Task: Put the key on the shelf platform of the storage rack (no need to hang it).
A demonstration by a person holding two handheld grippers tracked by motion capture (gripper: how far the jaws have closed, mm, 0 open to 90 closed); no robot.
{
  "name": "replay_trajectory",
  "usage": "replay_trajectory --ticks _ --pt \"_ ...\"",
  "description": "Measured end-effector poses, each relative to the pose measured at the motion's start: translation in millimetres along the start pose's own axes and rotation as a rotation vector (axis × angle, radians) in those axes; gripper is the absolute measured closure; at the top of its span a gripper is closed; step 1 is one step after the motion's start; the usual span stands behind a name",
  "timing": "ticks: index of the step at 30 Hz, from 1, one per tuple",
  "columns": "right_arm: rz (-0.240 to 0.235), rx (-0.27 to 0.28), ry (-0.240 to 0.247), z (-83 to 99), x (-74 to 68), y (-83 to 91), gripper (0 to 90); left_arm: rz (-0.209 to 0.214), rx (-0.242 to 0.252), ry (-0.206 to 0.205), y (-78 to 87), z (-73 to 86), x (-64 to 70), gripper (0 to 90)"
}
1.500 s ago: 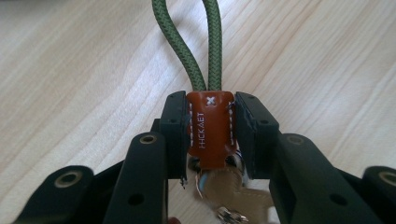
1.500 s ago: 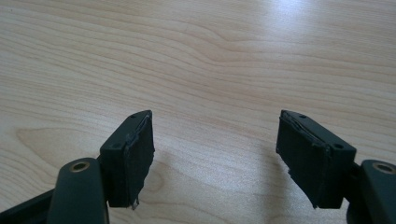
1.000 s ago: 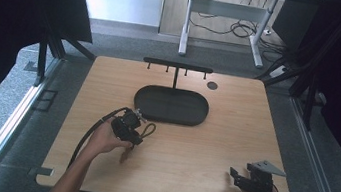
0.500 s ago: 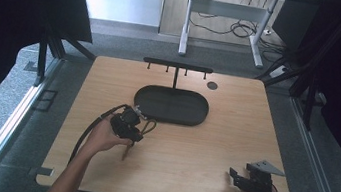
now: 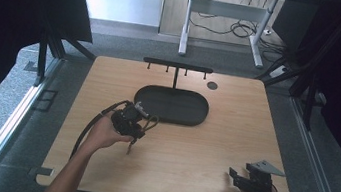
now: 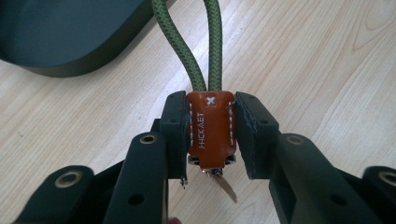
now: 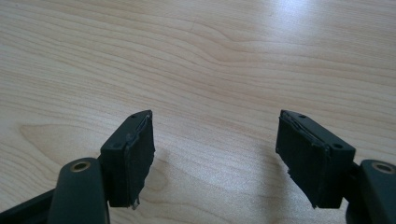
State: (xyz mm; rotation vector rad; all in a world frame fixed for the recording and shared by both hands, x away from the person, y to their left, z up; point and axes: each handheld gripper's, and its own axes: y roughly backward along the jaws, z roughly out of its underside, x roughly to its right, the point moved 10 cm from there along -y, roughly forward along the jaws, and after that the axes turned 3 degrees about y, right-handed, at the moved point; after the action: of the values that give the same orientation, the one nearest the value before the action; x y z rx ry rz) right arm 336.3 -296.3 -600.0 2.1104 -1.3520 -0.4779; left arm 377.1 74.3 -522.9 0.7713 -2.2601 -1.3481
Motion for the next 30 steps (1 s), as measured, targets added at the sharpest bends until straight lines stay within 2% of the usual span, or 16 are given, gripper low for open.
replay_trajectory --ticks 11,21,30 --pt "0.001 0.002 0.001 -0.2 0.5 0.1 28.2 0.003 0.008 -0.002 6.5 -4.9 -3.0 66.8" --pt "0.000 -0.003 0.002 0.5 -0.3 -0.4 28.2 -0.014 0.002 -0.033 15.3 -15.7 -6.8 66.8" --pt "0.002 -0.001 0.005 0.6 0.9 -0.5 28.1 -0.012 0.009 -0.027 21.8 -20.8 -8.6 66.8"
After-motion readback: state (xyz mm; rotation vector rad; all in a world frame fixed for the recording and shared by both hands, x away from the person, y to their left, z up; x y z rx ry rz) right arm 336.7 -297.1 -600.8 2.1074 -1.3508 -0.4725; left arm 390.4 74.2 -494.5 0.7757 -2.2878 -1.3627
